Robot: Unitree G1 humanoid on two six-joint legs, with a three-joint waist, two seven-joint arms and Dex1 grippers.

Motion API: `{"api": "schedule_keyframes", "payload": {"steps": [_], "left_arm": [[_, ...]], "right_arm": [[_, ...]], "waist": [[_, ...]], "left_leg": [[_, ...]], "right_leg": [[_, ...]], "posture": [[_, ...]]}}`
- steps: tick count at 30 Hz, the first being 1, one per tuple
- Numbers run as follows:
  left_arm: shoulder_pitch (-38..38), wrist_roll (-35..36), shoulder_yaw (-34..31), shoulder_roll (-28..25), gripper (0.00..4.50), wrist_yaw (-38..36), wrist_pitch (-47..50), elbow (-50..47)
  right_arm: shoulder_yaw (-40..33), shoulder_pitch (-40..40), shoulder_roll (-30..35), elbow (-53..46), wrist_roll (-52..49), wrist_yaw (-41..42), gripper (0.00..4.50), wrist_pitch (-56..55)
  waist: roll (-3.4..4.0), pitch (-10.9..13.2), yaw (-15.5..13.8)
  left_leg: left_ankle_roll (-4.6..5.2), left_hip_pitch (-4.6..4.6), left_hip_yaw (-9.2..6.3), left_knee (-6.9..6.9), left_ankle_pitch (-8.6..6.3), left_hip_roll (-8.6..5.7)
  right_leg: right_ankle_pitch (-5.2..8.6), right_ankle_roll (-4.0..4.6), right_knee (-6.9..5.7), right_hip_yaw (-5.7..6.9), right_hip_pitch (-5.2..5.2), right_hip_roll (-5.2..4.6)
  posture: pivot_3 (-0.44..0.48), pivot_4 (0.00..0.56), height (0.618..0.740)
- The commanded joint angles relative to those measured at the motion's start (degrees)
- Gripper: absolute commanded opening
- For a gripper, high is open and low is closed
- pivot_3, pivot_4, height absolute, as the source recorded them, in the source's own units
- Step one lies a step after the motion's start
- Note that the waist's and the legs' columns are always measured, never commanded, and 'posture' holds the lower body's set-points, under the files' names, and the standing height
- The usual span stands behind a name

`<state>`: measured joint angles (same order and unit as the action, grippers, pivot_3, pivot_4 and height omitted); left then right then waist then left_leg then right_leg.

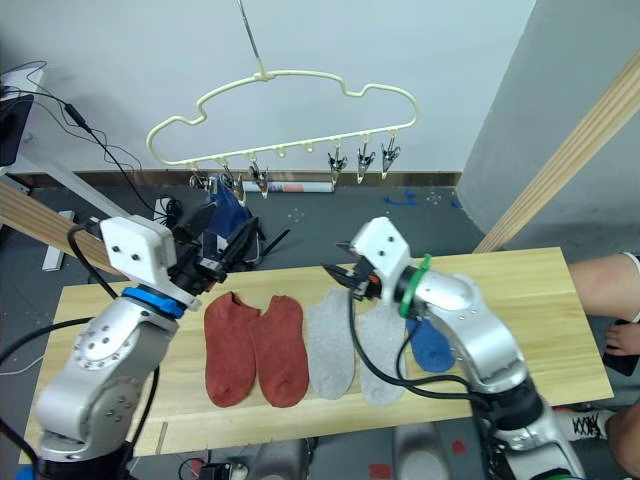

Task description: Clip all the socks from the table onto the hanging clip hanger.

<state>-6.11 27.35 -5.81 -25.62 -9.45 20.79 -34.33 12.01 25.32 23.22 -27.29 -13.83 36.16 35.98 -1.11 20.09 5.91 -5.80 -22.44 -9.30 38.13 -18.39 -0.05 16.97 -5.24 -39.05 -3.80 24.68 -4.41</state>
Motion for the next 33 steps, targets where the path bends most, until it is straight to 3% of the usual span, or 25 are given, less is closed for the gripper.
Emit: {"api": "schedule_keyframes", "payload": {"steps": [1,5,10,33], "left_arm": [[-0.1,-6.1,2.4,3.1,3.57,0.5,-5.7,1.8],[-1.3,-9.4,2.4,6.4,3.57,1.3,-8.2,5.0],[-1.6,-12.0,2.4,8.8,2.18,1.5,-10.3,7.1],[-12.8,-16.5,0.0,13.7,2.18,2.3,-17.2,20.0]], "right_arm": [[-4.1,-0.4,2.7,-5.5,-3.1,1.8,2.00,0.3],[-6.6,-0.4,4.6,-7.3,-4.9,1.5,2.00,1.5],[-7.8,-0.8,6.1,-7.9,-5.9,1.1,2.05,2.2],[-11.4,0.8,7.7,-7.2,-12.4,0.5,2.05,3.5]], "waist": [[0.00,0.0,0.1],[0.00,0.0,0.4],[0.00,0.0,0.6],[-0.01,0.0,0.6]], "left_leg": [[0.01,0.00,0.03,0.01,0.00,0.00],[0.06,-0.04,0.04,0.13,0.01,0.00],[0.07,-0.27,0.05,0.64,0.01,-0.02],[0.36,-0.37,0.04,0.79,0.19,-0.09]], "right_leg": [[-0.01,-0.01,-0.02,-0.03,0.00,0.00],[-0.16,0.01,-0.02,-0.02,-0.01,0.01],[-0.25,-0.07,-0.04,-0.01,-0.02,0.01],[-0.67,-0.20,0.01,-0.03,-0.04,0.01]], "posture": [[-0.142,0.344,0.740],[-0.159,0.346,0.740],[-0.168,0.349,0.740],[-0.188,0.356,0.740]]}}
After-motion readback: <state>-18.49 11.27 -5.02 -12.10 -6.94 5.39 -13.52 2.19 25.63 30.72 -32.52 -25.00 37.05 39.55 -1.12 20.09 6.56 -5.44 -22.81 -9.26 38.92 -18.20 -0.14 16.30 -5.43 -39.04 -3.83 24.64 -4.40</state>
